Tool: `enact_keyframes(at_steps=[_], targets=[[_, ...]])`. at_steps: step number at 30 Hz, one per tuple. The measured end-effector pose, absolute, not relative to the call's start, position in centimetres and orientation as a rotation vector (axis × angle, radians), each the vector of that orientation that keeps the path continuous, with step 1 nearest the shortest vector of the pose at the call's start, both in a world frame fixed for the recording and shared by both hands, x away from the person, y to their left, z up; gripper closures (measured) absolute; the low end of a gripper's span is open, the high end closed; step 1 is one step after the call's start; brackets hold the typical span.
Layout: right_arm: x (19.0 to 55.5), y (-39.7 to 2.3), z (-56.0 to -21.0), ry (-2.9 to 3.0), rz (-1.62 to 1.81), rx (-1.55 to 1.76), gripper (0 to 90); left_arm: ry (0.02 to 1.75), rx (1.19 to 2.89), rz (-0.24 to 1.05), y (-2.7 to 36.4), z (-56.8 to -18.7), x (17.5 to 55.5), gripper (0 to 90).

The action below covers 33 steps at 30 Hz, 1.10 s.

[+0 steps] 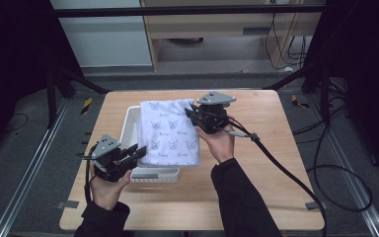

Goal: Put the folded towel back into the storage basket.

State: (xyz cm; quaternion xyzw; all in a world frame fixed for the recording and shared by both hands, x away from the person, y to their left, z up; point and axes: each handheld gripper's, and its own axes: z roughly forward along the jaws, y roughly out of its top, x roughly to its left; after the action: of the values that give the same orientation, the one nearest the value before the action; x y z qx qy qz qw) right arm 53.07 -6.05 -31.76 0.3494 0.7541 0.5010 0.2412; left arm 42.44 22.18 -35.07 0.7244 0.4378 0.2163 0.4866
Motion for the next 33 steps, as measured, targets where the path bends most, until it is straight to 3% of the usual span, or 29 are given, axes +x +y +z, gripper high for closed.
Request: enact_keyframes(at_steps=[33], targets=[[56.9, 0.6, -34.6, 2.123, 1.354, 0.94, 76.6, 1.24, 1.731, 0.565, 27.0, -37.4, 44.9, 72.8]])
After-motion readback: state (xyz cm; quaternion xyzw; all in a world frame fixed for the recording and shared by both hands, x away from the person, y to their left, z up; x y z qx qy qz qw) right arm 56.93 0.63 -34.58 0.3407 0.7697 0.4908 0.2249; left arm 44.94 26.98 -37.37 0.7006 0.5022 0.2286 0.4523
